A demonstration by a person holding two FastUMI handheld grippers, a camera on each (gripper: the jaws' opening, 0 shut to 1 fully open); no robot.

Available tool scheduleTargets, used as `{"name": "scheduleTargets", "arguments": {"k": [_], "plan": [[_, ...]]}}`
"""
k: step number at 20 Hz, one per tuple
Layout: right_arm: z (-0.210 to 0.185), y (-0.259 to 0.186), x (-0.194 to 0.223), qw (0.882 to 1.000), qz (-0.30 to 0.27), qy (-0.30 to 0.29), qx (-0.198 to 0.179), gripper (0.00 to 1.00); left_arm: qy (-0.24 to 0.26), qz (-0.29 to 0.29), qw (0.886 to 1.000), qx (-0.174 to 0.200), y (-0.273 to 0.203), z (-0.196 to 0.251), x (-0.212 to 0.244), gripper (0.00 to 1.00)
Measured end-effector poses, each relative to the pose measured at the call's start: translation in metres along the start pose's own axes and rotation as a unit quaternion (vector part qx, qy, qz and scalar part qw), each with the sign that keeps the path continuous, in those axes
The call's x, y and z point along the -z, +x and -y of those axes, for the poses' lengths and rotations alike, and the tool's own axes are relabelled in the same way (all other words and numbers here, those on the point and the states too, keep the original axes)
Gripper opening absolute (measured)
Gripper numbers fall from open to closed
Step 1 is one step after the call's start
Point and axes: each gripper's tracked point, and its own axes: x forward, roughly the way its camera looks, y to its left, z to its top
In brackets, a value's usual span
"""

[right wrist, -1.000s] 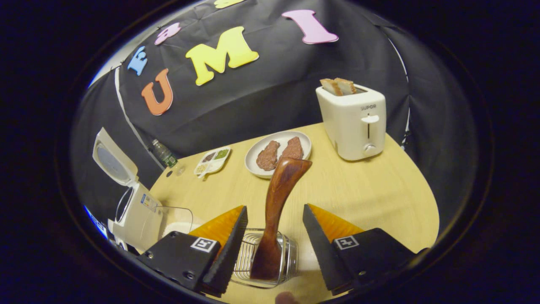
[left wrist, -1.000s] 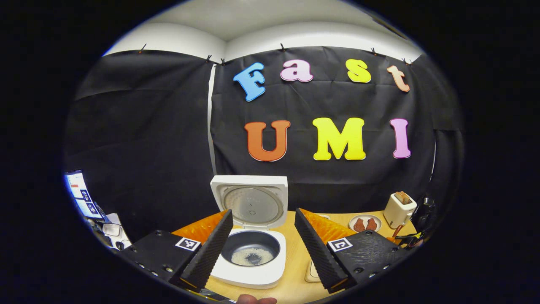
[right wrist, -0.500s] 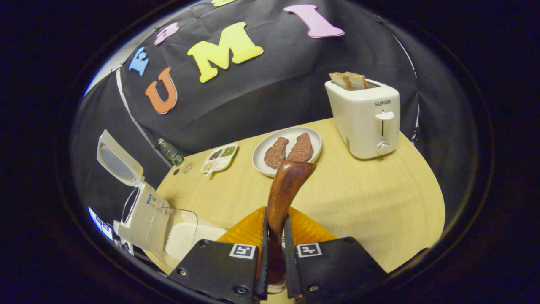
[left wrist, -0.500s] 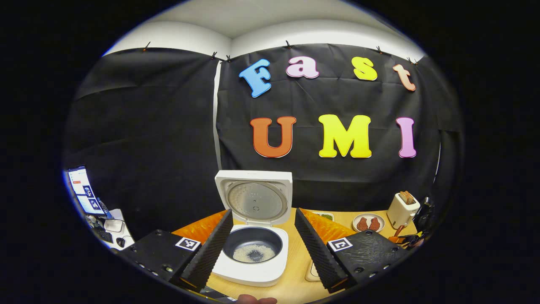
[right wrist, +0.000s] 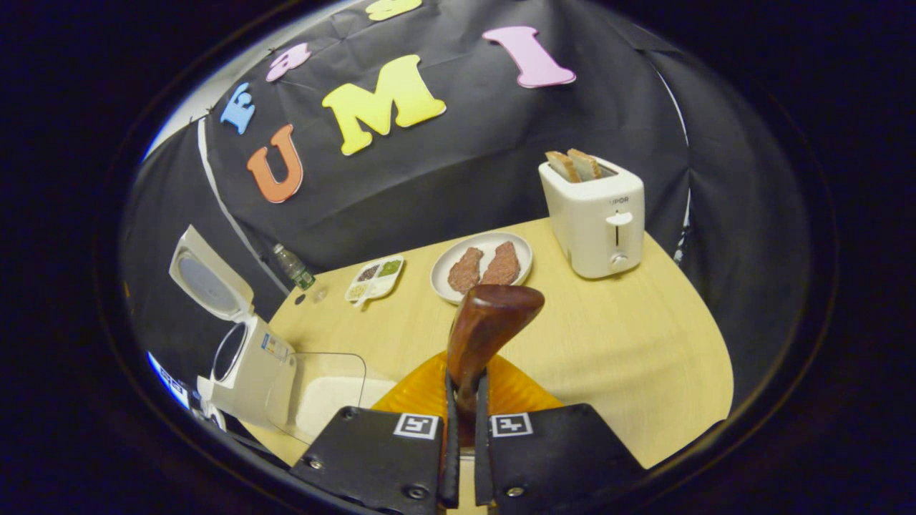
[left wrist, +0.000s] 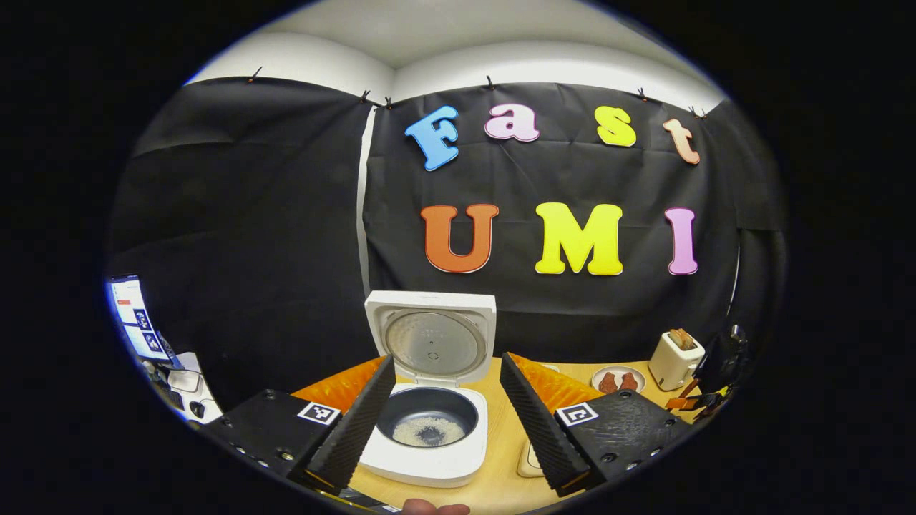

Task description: Close the left gripper, press the button to open the rice cooker; take a wooden spoon from the chopstick holder with the right hand, scoop a spoonful of rice and pour it into the rice cooker, then put the wooden spoon back into the chopstick holder.

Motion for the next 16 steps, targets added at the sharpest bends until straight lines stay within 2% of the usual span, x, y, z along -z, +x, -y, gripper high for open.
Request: {"name": "scheduleTargets", "arguments": {"k": [4,8,12,16], "plan": [[-0.014,-0.032,-0.037,0.997,0.048,-0.031,0.044,0.11,-0.002,0.008,1.0,0.011,-0.002,-0.024,0.001,0.94],[-0.066,-0.063,-0.067,0.992,0.093,-0.066,0.049,0.1,0.001,0.012,0.999,0.03,-0.002,-0.048,0.01,0.94],[-0.13,-0.065,-0.058,0.99,0.102,-0.088,0.035,0.1,0.001,0.011,0.998,0.058,0.005,-0.069,0.013,0.94],[-0.171,-0.039,-0.02,0.989,0.078,-0.117,0.034,0.1,0.004,0.012,0.997,0.076,0.011,-0.09,0.015,0.94]]}}
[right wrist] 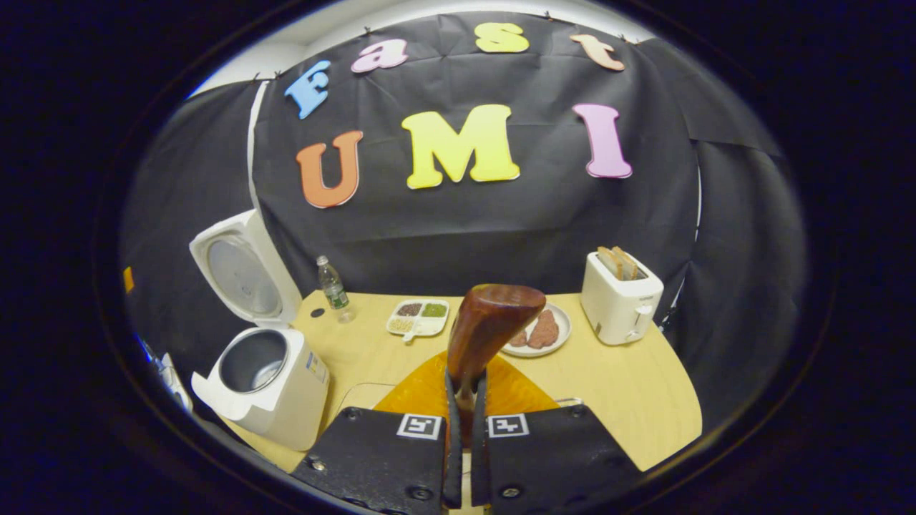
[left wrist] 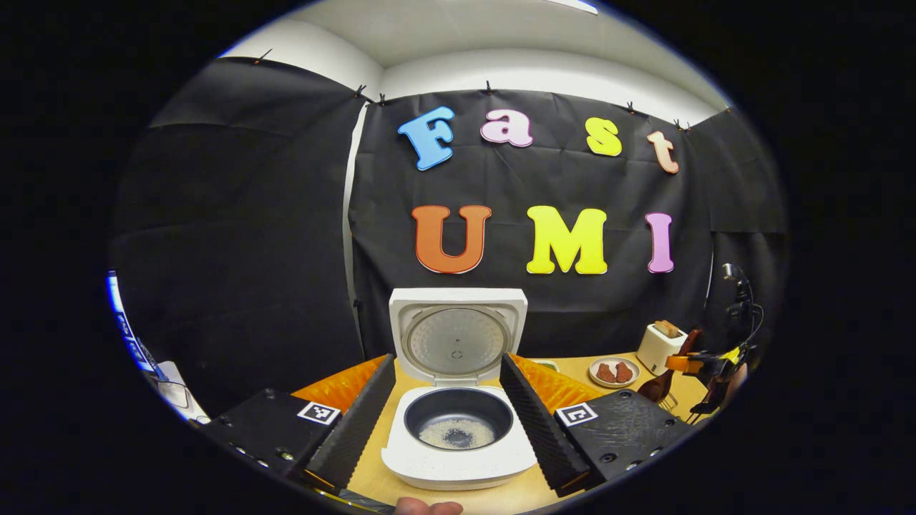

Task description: Close the left gripper, press the button to open the rice cooker; take a wooden spoon from the chopstick holder with the right hand, scoop a spoonful of rice and pour it into the rice cooker, then put the wooden spoon back into the chopstick holder.

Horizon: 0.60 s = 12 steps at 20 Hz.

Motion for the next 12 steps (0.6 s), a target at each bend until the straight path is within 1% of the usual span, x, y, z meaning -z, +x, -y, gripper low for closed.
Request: {"name": "scheduleTargets", "arguments": {"k": [2,5,9,10,12], "plan": [[-0.015,0.015,0.024,1.0,-0.014,-0.02,0.007,0.1,-0.001,0.002,1.0,0.006,0.002,-0.01,-0.001,0.94],[-0.027,0.035,0.057,0.997,-0.03,-0.073,0.024,0.1,-0.004,-0.005,1.0,0.0,0.002,-0.027,0.006,0.94],[-0.027,0.049,0.076,0.987,-0.016,-0.148,0.064,0.1,-0.007,-0.021,1.0,-0.021,-0.005,-0.05,0.018,0.94],[-0.027,0.05,0.08,0.985,-0.012,-0.158,0.074,0.1,-0.007,-0.027,0.999,-0.023,-0.006,-0.054,0.022,0.94],[-0.031,0.053,0.085,0.984,-0.007,-0.158,0.085,0.1,-0.005,-0.04,0.999,-0.031,-0.008,-0.062,0.031,0.94]]}}
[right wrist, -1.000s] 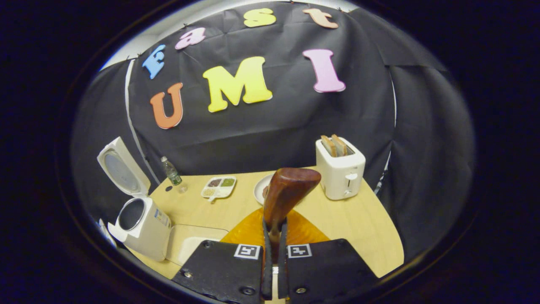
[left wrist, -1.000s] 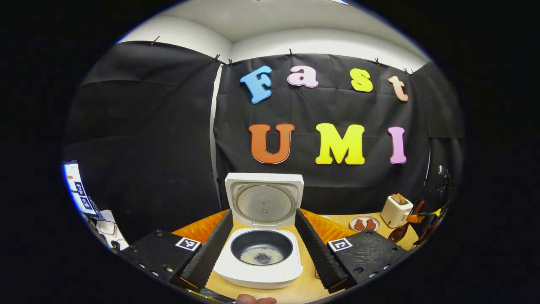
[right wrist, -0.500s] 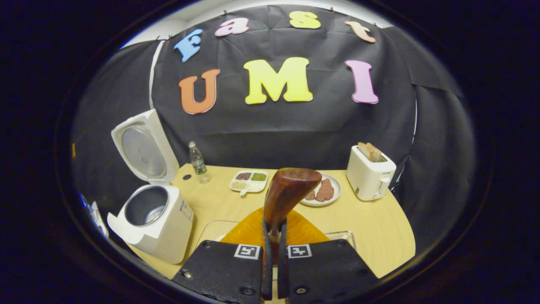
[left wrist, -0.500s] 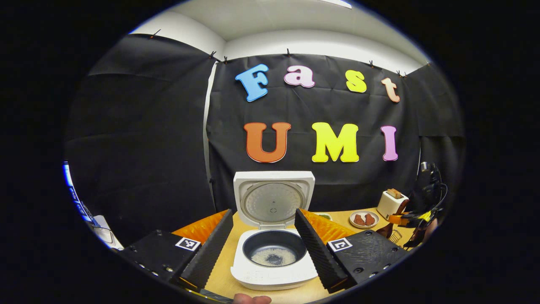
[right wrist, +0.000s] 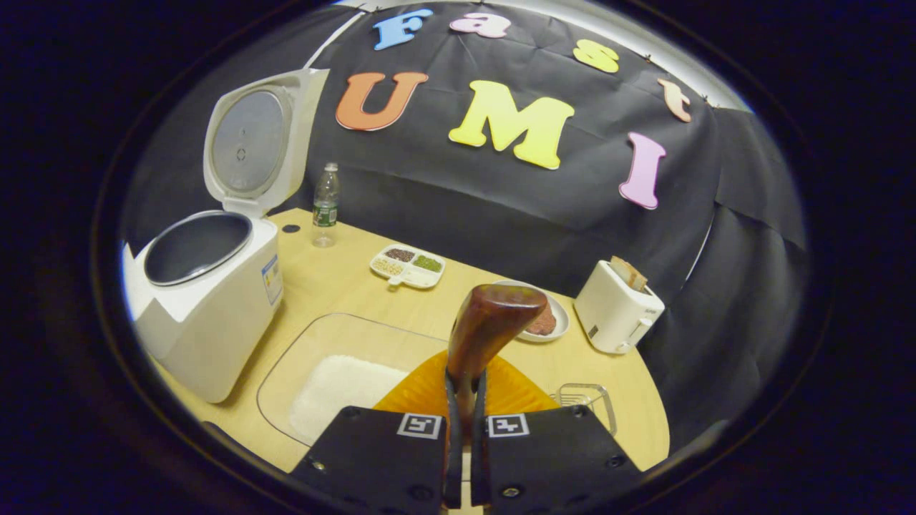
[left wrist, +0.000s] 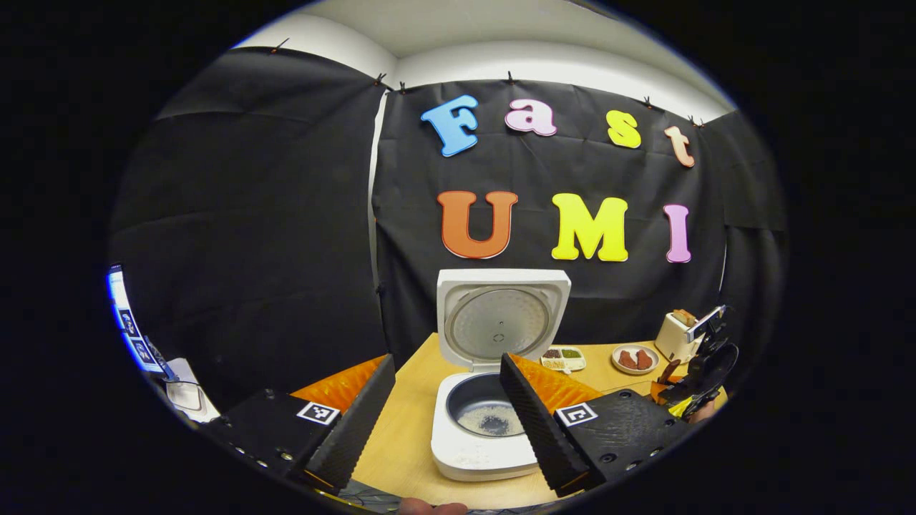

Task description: Close the left gripper, press the button to open the rice cooker; take a wooden spoon from the chopstick holder with the right hand, scoop a spoonful of rice and pour it into the rice cooker, then put the wooden spoon back into the chopstick holder.

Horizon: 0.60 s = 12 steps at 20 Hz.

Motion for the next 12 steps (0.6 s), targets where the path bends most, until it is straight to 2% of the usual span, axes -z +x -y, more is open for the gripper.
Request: {"name": "scheduleTargets", "arguments": {"k": [1,2,3,4,8,10,12], "plan": [[-0.006,0.0,0.002,1.0,0.0,0.009,-0.003,0.1,0.0,-0.005,1.0,-0.003,-0.002,-0.004,0.003,0.94],[-0.016,-0.001,0.003,1.0,-0.003,0.025,-0.017,0.14,-0.002,-0.007,1.0,-0.007,-0.003,-0.008,0.004,0.94],[-0.028,-0.001,0.004,0.998,-0.009,0.052,-0.036,0.1,-0.005,-0.007,1.0,-0.01,-0.004,-0.01,0.003,0.95],[-0.039,-0.002,0.004,0.995,-0.015,0.082,-0.053,0.1,-0.009,-0.007,1.0,-0.012,-0.004,-0.011,0.004,0.94],[-0.065,-0.005,-0.003,0.977,-0.033,0.182,-0.107,0.1,-0.01,-0.016,1.0,-0.015,-0.008,-0.01,0.011,0.95],[-0.071,-0.005,-0.005,0.959,-0.044,0.246,-0.13,0.1,-0.005,-0.019,1.0,-0.015,-0.009,-0.01,0.01,0.95],[-0.071,-0.003,-0.004,0.932,-0.059,0.327,-0.145,0.1,-0.004,-0.019,1.0,-0.017,-0.01,-0.011,0.009,0.94]]}}
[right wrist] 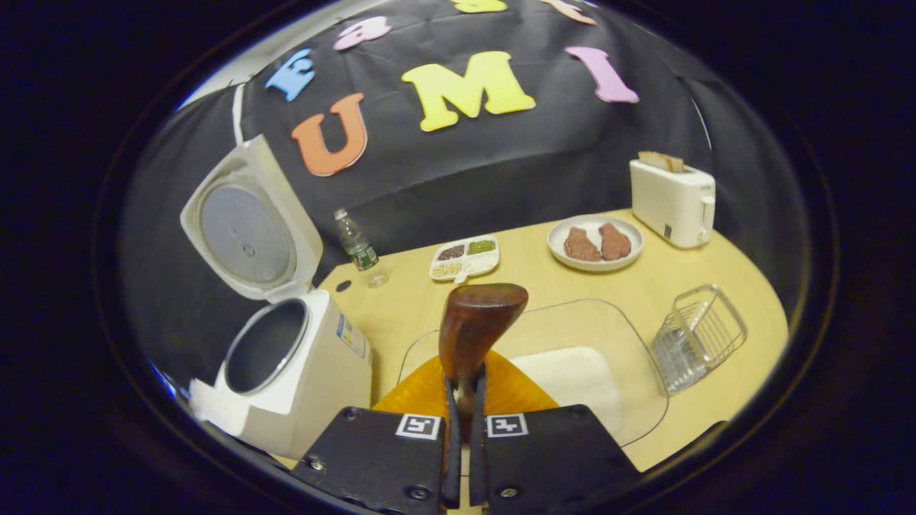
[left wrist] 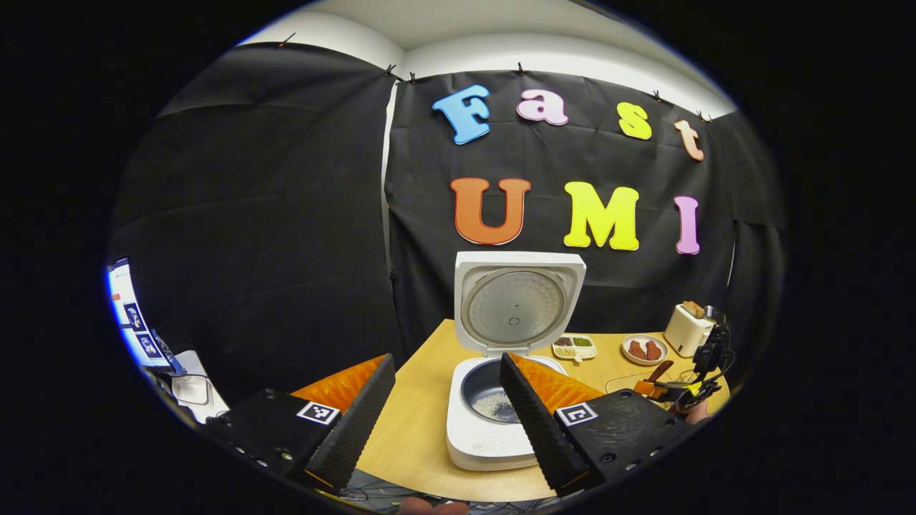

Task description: Close the left gripper, press the button to open the rice cooker; take a wooden spoon from the chopstick holder with the right hand, scoop a spoonful of rice and pour it into the rice cooker, then put the wooden spoon back into the chopstick holder.

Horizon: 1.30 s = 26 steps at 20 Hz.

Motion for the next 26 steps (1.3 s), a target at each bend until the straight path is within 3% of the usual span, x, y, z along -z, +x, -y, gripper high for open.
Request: {"name": "scheduleTargets", "arguments": {"k": [2,4,12,20,26], "plan": [[0.006,0.001,-0.002,0.997,-0.007,0.075,-0.015,0.14,-0.001,0.001,1.0,-0.001,-0.001,0.0,-0.001,0.94],[0.014,0.003,-0.002,0.991,-0.009,0.127,-0.029,0.11,0.0,0.0,1.0,-0.002,-0.002,0.004,-0.002,0.94],[0.048,-0.007,-0.012,0.965,0.003,0.25,-0.079,0.1,0.018,-0.006,1.0,0.004,-0.008,0.033,-0.008,0.94],[0.073,-0.057,-0.073,0.937,0.045,0.324,-0.123,0.1,0.016,-0.002,1.0,0.012,-0.012,0.07,-0.014,0.94],[0.009,-0.095,-0.124,0.934,0.05,0.297,-0.19,0.1,0.006,0.008,1.0,-0.002,-0.021,0.065,-0.011,0.95]]}}
